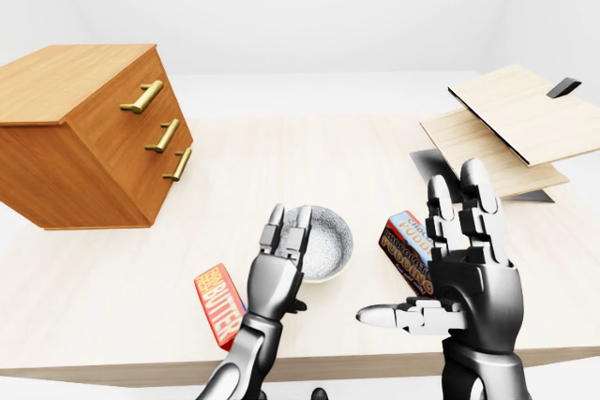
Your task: Close the top drawer of the cabinet and put the bowl on top of it.
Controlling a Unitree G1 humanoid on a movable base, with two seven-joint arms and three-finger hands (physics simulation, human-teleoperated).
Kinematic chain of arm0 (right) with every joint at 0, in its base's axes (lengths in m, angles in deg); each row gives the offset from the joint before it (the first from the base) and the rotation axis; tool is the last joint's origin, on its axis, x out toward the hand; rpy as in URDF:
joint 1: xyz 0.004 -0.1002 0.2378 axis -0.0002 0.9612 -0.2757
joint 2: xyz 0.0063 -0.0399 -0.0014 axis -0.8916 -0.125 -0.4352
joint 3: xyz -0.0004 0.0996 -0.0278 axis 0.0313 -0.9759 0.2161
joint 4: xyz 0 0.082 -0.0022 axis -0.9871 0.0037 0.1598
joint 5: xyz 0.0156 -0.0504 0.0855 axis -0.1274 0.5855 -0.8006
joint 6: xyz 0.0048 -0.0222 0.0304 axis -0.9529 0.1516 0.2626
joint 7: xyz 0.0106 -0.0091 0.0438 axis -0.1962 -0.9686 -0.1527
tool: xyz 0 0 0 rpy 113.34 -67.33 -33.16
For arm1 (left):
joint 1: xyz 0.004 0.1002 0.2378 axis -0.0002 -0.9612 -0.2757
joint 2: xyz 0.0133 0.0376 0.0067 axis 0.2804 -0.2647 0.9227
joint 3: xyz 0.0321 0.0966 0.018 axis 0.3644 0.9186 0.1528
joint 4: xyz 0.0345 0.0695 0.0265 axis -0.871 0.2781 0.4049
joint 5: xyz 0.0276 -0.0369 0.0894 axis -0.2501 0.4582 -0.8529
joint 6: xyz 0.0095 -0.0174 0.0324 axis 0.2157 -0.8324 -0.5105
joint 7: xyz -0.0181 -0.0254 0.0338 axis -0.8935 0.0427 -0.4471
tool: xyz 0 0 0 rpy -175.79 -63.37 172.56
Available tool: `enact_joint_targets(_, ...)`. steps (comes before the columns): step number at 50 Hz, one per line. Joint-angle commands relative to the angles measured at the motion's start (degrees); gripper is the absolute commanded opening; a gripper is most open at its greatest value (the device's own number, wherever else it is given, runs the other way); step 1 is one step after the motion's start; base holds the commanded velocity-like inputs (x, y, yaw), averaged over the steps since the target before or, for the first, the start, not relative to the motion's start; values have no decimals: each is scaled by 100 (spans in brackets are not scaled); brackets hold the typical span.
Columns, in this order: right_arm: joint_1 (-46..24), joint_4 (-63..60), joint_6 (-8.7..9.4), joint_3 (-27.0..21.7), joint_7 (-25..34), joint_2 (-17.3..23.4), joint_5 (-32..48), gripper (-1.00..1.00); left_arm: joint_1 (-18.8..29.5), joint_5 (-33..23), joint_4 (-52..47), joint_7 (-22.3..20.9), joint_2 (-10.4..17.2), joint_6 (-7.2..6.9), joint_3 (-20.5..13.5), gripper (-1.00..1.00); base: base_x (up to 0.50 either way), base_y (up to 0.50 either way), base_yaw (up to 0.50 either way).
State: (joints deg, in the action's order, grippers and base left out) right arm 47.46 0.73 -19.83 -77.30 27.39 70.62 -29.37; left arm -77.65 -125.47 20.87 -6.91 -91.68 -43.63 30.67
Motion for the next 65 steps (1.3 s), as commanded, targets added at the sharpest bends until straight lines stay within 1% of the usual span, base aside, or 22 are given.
enact_joint_targets(1,16,-21,0,-14,7,-6,-24,100,87,-91,298,0,-71,0,-49,100,0,0,0)
enact_joint_targets(20,18,-69,0,-89,32,-20,-81,100,237,-159,686,0,-198,0,-143,100,0,0,0)
enact_joint_targets(36,10,-53,0,-48,26,-30,-45,100,412,-190,926,0,-292,0,-297,100,0,0,0)
enact_joint_targets(50,33,-62,0,-73,50,-35,-72,100,401,-234,980,0,-331,0,-262,100,0,0,0)
enact_joint_targets(51,29,-64,0,-81,53,-30,-78,100,396,-226,984,0,-331,0,-258,62,0,0,0)
enact_joint_targets(52,27,-63,0,-86,53,-29,-80,100,396,-226,984,0,-331,0,-257,62,0,0,0)
enact_joint_targets(53,23,-60,0,-83,53,-33,-77,100,408,-234,1019,0,-331,0,-260,-100,0,0,0)
enact_joint_targets(65,14,-50,0,-70,46,-28,-68,100,429,-229,1071,0,-330,0,-304,-100,0,0,0)
